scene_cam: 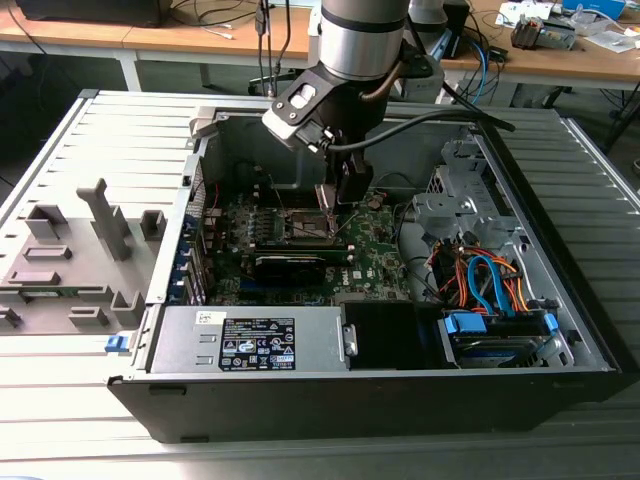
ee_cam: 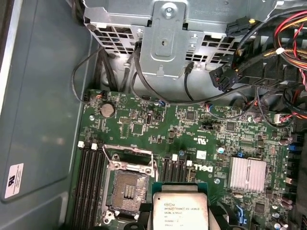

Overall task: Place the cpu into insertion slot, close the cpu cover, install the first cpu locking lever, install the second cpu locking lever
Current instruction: 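Place the cpu into insertion slot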

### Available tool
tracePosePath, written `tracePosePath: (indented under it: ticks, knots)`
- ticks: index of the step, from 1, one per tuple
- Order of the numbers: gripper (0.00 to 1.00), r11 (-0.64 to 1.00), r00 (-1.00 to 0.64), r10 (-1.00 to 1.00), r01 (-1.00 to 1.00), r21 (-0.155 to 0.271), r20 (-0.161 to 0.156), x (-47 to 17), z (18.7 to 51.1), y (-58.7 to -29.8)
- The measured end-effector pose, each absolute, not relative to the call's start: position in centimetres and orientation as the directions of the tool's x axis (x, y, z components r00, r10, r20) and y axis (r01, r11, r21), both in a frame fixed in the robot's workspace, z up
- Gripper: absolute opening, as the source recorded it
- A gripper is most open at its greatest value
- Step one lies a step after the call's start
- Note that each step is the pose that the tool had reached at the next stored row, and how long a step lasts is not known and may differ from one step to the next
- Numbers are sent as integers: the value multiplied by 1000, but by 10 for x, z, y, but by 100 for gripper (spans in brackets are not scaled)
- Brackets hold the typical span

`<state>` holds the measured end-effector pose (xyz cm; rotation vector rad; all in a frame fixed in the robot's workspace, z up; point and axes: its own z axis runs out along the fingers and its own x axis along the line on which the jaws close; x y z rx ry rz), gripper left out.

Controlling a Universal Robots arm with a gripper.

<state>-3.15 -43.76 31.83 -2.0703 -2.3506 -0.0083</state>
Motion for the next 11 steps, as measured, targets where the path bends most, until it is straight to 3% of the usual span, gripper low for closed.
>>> tracePosePath:
  ticks: [11]
  knots:
    - [55,71,-71,997,997,-2,9,-32,317,-438]
